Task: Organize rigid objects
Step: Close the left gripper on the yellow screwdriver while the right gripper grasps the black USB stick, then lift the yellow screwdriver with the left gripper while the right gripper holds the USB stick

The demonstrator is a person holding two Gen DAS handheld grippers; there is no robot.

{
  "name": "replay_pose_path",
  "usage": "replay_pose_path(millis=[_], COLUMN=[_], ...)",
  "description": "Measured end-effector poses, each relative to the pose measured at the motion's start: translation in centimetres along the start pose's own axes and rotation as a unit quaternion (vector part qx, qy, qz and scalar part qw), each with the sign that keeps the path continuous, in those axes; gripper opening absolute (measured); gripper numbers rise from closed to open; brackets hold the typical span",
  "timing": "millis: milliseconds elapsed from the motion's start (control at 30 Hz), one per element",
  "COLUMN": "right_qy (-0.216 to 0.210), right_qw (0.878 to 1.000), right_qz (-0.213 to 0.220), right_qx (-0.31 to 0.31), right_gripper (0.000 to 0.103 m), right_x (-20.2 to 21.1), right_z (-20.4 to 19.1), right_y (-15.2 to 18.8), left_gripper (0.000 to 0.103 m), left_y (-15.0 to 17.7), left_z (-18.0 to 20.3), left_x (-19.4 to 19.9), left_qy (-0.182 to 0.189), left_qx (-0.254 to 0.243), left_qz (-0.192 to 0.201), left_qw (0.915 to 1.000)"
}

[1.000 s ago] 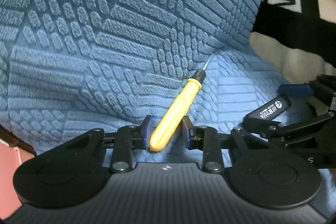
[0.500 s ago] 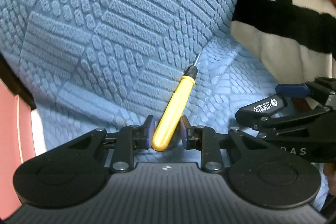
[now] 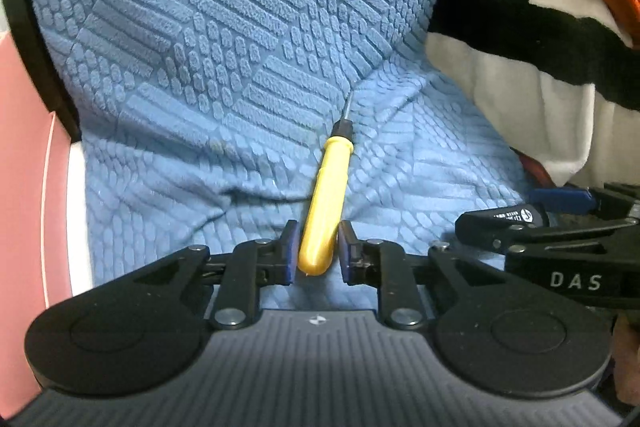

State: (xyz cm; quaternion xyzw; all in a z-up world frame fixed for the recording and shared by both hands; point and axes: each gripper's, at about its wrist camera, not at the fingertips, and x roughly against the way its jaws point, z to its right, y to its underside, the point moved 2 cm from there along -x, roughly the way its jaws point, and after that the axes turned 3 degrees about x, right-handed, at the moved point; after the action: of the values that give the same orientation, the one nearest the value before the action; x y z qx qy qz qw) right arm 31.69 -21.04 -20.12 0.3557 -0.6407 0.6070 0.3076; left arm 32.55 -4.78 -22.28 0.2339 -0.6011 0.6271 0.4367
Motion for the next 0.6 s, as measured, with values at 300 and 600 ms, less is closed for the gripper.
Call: replay_pose_path(millis=[300, 600], right_qy=[-0.019, -0.011], right_qw=[0.999, 0.999], right_qz=[-0.004, -0.021], right_qx=[-0.039, -0.039], right_gripper=[0.085, 0.085], right_x=[1.4, 2.2], right_z=[0.7, 0.2], right_y=[1.2, 2.5], left_gripper=[0.022, 0.021], left_y=[2.2, 5.6], left_z=[-0.4, -0.7], left_x=[2.6, 5.1], left_qy=[0.0, -0.007], left_qx=[0.045, 0.09], left_qz=[0.003, -0.001], left_qw=[0.999, 0.9959])
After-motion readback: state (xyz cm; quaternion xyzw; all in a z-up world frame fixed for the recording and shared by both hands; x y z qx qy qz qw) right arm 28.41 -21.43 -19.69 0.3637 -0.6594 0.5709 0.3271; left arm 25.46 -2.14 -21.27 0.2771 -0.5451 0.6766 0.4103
